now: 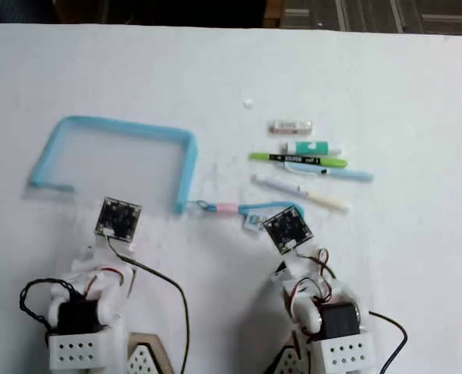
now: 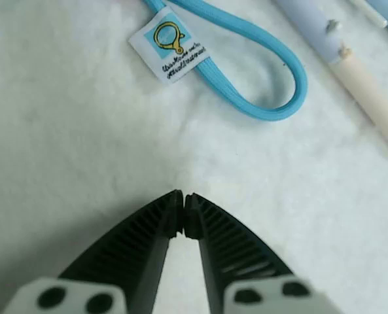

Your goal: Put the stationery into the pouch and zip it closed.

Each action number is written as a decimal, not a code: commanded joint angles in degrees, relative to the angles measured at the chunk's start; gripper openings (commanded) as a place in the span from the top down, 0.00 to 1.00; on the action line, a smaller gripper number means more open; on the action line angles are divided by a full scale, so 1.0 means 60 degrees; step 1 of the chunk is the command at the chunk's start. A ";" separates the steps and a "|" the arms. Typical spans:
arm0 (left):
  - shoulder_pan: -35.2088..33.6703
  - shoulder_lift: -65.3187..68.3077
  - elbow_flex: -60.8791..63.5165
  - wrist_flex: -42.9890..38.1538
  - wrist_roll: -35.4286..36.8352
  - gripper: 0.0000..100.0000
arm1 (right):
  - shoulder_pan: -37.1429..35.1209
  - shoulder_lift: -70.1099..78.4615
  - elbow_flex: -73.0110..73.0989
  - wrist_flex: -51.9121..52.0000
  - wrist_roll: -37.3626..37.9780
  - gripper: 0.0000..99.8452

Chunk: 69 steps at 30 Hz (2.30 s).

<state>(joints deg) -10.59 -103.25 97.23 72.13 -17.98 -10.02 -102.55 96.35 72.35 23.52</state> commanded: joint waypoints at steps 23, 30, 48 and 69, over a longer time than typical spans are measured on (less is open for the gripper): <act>-0.0007 0.0110 -0.0015 0.0059 -0.0044 0.98 | 0.0051 -0.0066 0.0088 0.0051 0.0044 0.98; -0.0007 0.0110 -0.0015 0.0059 -0.0044 0.98 | 0.0051 -0.0066 0.0088 0.0051 0.0044 0.98; -0.0769 0.0110 -0.1363 -0.3429 0.0000 0.98 | 0.0051 -0.0066 0.0088 0.0051 0.0044 0.98; -0.0271 0.3788 -0.6418 -0.0879 0.3458 0.87 | -0.0081 -0.0066 0.0088 0.0051 0.0015 0.98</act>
<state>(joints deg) -14.46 -90.24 66.99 66.24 0.31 -10.11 -102.55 96.35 72.35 23.52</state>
